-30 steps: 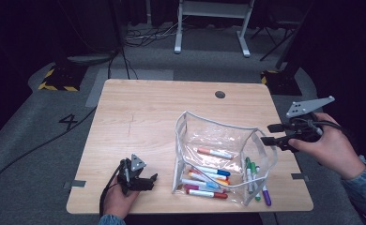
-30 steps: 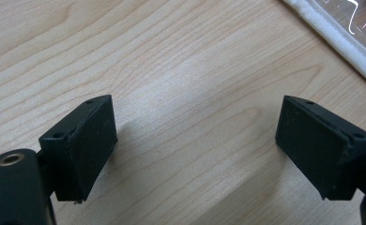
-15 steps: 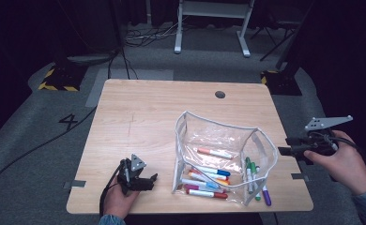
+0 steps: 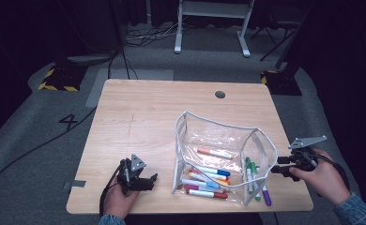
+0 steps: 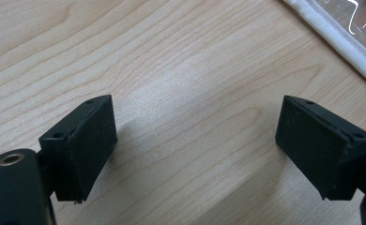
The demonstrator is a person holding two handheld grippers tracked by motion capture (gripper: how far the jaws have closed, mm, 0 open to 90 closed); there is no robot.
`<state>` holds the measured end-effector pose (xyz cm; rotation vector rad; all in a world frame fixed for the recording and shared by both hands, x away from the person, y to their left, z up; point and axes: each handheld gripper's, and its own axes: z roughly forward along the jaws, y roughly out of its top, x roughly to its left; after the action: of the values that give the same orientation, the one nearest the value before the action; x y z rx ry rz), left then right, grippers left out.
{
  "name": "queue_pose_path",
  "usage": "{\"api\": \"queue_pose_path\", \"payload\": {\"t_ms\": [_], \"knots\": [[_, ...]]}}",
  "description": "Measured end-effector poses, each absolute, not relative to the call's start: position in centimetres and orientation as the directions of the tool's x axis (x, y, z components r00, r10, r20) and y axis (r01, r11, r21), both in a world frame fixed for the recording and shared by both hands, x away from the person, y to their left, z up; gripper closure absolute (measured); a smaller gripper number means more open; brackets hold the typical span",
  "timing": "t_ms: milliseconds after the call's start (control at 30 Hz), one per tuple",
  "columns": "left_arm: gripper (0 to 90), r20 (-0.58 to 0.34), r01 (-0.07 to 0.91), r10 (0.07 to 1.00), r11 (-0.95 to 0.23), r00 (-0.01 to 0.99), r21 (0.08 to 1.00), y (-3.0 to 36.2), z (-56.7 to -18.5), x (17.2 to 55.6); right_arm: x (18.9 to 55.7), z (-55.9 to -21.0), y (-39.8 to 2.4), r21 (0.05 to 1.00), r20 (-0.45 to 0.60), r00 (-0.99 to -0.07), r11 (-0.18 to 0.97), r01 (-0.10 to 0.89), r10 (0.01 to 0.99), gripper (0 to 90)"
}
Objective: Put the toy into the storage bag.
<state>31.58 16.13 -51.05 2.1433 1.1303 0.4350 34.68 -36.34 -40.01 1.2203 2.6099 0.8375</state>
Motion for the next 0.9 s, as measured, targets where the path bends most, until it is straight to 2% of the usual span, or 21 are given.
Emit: {"api": "queue_pose_path", "payload": {"t_ms": [400,533,567,633,800,900], "knots": [[13.1,-0.015,0.600,0.822,-0.403,0.570,0.691,16.1,-51.1,31.6,33.9,-45.4,-35.0,0.456,0.119,-0.668,0.557,0.694,0.735,48.3],[13.1,-0.016,0.600,0.821,-0.404,0.571,0.690,16.1,-51.0,31.6,33.7,-46.1,-35.0,0.430,0.129,-0.658,0.556,0.711,0.742,54.4],[13.1,-0.015,0.600,0.821,-0.404,0.571,0.690,16.1,-51.0,31.6,33.6,-46.5,-35.3,0.418,0.123,-0.650,0.555,0.720,0.750,60.6],[13.1,-0.015,0.600,0.821,-0.404,0.570,0.691,16.1,-51.0,31.6,33.5,-46.6,-35.4,0.406,0.116,-0.644,0.556,0.726,0.756,61.8],[13.1,-0.014,0.601,0.825,-0.400,0.566,0.692,16.1,-51.1,31.6,33.9,-47.2,-36.8,0.385,0.079,-0.591,0.523,0.761,0.803,76.0],[13.1,-0.015,0.601,0.824,-0.400,0.566,0.692,16.1,-51.1,31.6,34.2,-47.2,-37.6,0.398,0.080,-0.555,0.483,0.779,0.828,76.9]]}}
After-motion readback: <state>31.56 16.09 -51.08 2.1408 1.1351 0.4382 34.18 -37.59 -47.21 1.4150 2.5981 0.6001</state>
